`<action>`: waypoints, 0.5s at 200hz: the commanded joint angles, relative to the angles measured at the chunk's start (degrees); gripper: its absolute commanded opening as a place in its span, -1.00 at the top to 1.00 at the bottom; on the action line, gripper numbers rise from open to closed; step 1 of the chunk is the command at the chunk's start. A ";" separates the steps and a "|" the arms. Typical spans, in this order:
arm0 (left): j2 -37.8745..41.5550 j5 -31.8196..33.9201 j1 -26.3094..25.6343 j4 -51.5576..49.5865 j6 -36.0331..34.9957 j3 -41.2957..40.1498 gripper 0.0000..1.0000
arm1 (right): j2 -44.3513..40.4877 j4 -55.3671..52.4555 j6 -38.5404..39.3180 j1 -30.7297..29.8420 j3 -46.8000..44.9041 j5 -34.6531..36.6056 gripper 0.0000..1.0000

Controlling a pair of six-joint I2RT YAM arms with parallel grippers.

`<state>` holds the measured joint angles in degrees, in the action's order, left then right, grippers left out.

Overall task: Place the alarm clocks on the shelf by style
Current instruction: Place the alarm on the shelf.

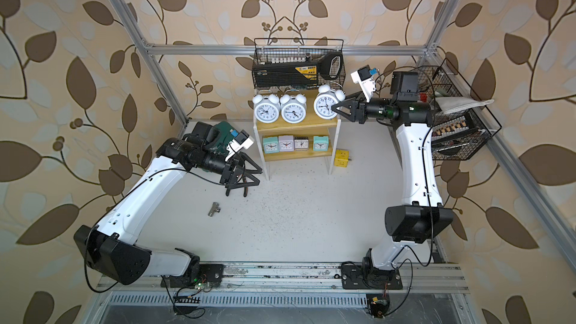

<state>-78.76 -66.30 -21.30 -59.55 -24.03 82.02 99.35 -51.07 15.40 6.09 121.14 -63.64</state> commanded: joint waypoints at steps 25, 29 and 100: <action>-0.03 -2.42 1.16 -0.14 -1.25 -0.81 -0.66 | 5.40 -0.17 1.23 -0.29 5.77 -3.05 0.35; -0.06 -2.51 1.25 -0.13 -1.27 -0.81 -0.66 | 5.51 -0.15 1.34 -0.37 5.77 -2.90 0.35; 0.03 -2.95 1.78 0.46 -0.98 -1.29 -0.67 | 7.96 -2.90 5.43 -3.28 7.10 3.01 0.29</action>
<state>-79.24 -66.72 -20.51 -59.44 -24.03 81.36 105.95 -52.14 17.85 4.36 125.01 -62.72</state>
